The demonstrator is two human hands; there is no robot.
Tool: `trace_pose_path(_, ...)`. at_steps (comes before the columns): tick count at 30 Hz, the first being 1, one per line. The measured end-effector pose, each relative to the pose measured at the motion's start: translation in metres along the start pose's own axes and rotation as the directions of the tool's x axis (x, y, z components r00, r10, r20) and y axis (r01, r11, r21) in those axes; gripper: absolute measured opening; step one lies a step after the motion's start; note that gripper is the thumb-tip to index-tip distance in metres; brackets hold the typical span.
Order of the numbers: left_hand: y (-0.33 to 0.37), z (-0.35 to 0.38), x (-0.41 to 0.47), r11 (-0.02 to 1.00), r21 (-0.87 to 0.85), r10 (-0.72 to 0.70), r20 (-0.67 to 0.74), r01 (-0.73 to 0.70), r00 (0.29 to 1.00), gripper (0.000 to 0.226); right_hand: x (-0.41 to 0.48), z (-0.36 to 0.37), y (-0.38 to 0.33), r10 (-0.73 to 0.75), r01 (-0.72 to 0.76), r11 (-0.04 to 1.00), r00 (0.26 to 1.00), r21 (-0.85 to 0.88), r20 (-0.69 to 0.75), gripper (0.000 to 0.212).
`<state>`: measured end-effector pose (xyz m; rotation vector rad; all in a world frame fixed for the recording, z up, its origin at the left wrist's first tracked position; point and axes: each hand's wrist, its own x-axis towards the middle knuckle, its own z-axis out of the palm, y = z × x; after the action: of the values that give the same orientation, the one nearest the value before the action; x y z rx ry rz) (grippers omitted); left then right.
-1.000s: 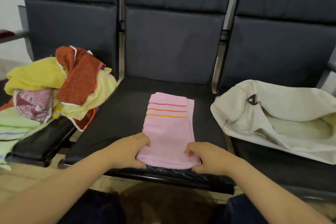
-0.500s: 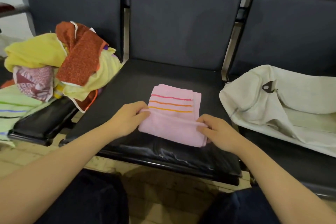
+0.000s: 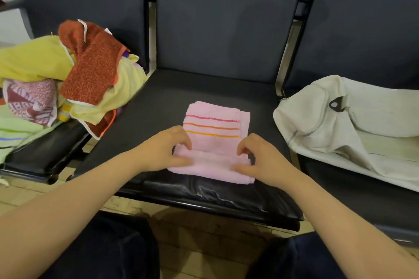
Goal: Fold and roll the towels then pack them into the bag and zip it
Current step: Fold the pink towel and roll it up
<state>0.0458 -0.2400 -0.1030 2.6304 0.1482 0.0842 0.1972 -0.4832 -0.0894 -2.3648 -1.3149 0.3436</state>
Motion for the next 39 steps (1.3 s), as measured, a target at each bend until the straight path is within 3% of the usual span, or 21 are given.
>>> trace_pose_path(2,-0.001,-0.003,-0.005,0.999,0.038,0.011,0.187,-0.018,0.982,0.046,-0.003,-0.001,-0.001,-0.033,0.025,0.999,0.977,0.041,0.211,0.044)
trace_pose_path(4,-0.005,-0.001,-0.006,0.992,0.123,-0.016,0.249,-0.016,0.968,0.043,-0.003,0.006,0.002,-0.02,0.023,1.0,0.948,-0.006,0.317,0.049)
trace_pose_path(7,-0.006,-0.002,-0.005,0.992,0.124,-0.04,0.166,0.02,0.985,0.013,0.0,0.01,0.005,0.033,-0.032,0.999,0.975,-0.005,0.22,0.032)
trace_pose_path(14,0.004,0.001,-0.007,0.958,-0.236,-0.162,0.011,0.161,0.987,0.009,0.0,0.001,0.006,0.133,-0.171,0.937,0.981,0.304,0.143,0.004)
trace_pose_path(16,0.004,0.007,-0.005,0.956,-0.212,-0.215,-0.044,0.201,0.976,0.006,0.001,0.005,0.007,0.17,-0.205,0.943,0.974,0.262,0.149,0.006)
trace_pose_path(19,0.005,0.017,-0.002,0.958,-0.088,-0.284,-0.137,0.274,0.949,0.016,0.004,0.015,0.008,0.219,-0.221,0.975,0.97,0.007,0.105,0.02)
trace_pose_path(21,0.005,0.019,0.001,0.974,-0.009,-0.226,-0.179,0.228,0.958,0.014,0.007,0.018,0.007,0.215,-0.214,0.974,0.977,-0.078,0.003,0.023)
trace_pose_path(24,0.001,0.012,0.004,0.993,0.103,-0.057,-0.06,0.063,0.997,0.018,0.006,0.009,0.007,0.039,-0.043,0.998,0.996,-0.049,-0.079,0.016)
trace_pose_path(26,-0.001,0.002,0.002,0.995,0.094,-0.04,0.097,0.031,0.994,0.043,0.003,0.002,0.008,-0.038,0.035,0.997,0.998,0.066,0.043,0.022)
trace_pose_path(28,-0.004,-0.003,-0.002,0.992,0.114,-0.074,0.207,0.051,0.976,0.064,0.001,0.002,0.008,-0.014,0.004,0.999,0.975,0.048,0.224,0.041)
trace_pose_path(30,-0.01,-0.001,-0.005,0.99,0.127,-0.091,0.212,0.065,0.973,0.056,0.002,0.008,0.009,0.025,-0.019,0.999,0.966,-0.025,0.258,0.043)
trace_pose_path(33,-0.014,0.001,-0.005,0.995,0.028,-0.094,0.125,0.091,0.988,0.029,0.004,0.005,0.007,0.06,-0.064,0.998,0.982,0.011,0.18,0.022)
trace_pose_path(36,-0.002,-0.001,-0.005,0.969,-0.196,-0.138,0.071,0.149,0.988,0.007,0.004,-0.003,0.007,0.116,-0.146,0.975,0.977,0.165,0.178,0.012)
trace_pose_path(39,0.004,0.004,-0.001,0.888,-0.391,-0.235,0.065,0.242,0.97,0.021,0.004,0.0,0.009,0.145,-0.19,0.947,0.972,0.26,0.183,0.006)
